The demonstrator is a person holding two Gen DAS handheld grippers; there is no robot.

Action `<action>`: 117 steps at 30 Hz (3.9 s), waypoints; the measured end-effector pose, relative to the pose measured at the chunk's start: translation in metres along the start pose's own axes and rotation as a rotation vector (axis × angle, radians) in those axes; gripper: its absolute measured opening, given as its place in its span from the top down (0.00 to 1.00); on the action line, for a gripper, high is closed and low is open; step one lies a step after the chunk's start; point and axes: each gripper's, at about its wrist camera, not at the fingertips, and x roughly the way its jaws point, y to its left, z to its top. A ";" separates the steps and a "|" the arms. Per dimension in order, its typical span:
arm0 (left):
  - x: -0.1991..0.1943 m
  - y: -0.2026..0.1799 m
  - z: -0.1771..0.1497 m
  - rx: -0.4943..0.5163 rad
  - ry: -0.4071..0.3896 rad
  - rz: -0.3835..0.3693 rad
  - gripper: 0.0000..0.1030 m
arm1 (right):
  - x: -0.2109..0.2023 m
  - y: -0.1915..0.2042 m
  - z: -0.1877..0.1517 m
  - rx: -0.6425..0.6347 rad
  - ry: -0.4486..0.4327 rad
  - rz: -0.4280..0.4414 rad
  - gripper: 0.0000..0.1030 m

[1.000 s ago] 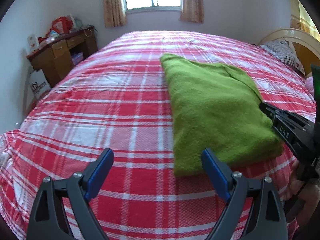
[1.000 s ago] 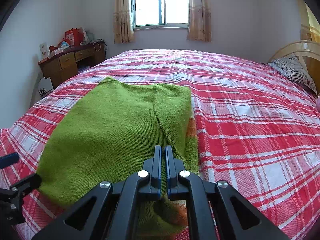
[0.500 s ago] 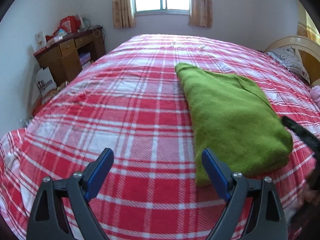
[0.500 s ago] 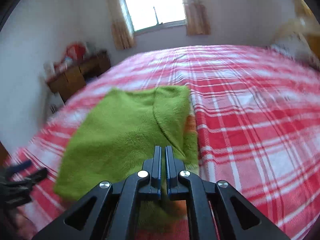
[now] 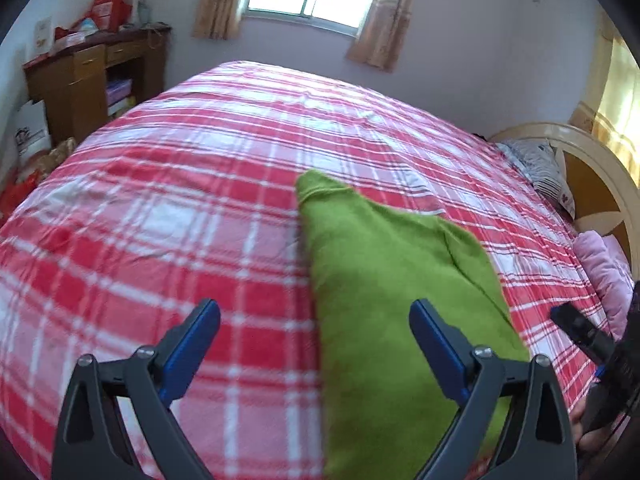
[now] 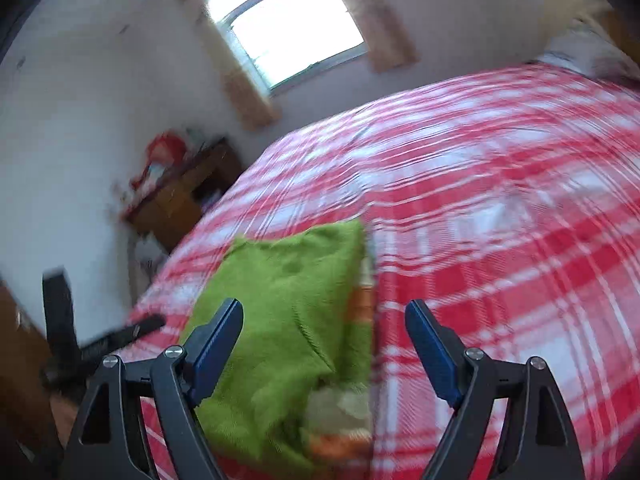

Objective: Fold small clothes

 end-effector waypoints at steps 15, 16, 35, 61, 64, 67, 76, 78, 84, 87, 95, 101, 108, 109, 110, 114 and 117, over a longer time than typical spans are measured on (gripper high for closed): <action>0.047 0.006 -0.019 -0.029 0.106 -0.145 0.09 | 0.086 -0.010 -0.023 0.016 0.208 0.099 0.31; 0.046 0.006 -0.018 -0.027 0.105 -0.172 0.13 | 0.088 -0.014 -0.023 0.036 0.209 0.108 0.31; 0.057 -0.007 -0.018 -0.012 0.140 -0.252 0.44 | 0.093 0.001 -0.021 -0.018 0.215 0.060 0.51; -0.010 -0.002 -0.064 -0.004 0.279 -0.087 0.23 | 0.011 0.029 -0.086 0.099 0.238 0.054 0.32; -0.008 -0.005 -0.064 0.011 0.267 -0.079 0.24 | 0.019 0.025 -0.088 0.121 0.211 0.080 0.30; -0.011 -0.010 -0.068 0.049 0.243 -0.085 0.33 | 0.020 0.028 -0.094 0.072 0.182 0.086 0.30; -0.021 -0.034 -0.076 0.184 0.144 0.004 0.53 | 0.018 0.043 -0.101 -0.028 0.183 0.077 0.51; -0.020 -0.033 -0.075 0.182 0.140 0.014 0.56 | 0.017 0.040 -0.103 -0.011 0.163 0.083 0.52; -0.032 -0.037 -0.075 0.191 0.122 0.038 0.67 | 0.004 0.066 -0.104 -0.085 0.144 -0.030 0.59; -0.039 -0.038 -0.078 0.177 0.125 0.036 0.68 | -0.008 0.080 -0.106 -0.123 0.128 -0.063 0.60; -0.067 -0.034 -0.091 0.176 0.104 0.062 0.69 | -0.037 0.101 -0.116 -0.115 0.093 -0.045 0.62; -0.095 -0.021 -0.089 0.158 0.064 0.111 0.69 | -0.047 0.128 -0.117 -0.133 0.071 -0.007 0.63; -0.126 -0.001 -0.089 0.120 0.012 0.140 0.69 | -0.059 0.171 -0.115 -0.189 0.037 0.045 0.64; -0.131 0.003 -0.089 0.113 0.007 0.145 0.69 | -0.061 0.177 -0.114 -0.196 0.034 0.054 0.64; -0.135 0.006 -0.089 0.109 0.002 0.149 0.69 | -0.063 0.183 -0.114 -0.202 0.031 0.062 0.64; -0.152 0.020 -0.089 0.084 -0.025 0.170 0.69 | -0.068 0.205 -0.115 -0.237 0.022 0.089 0.64; -0.163 0.031 -0.088 0.067 -0.043 0.189 0.69 | -0.070 0.223 -0.115 -0.267 0.016 0.111 0.65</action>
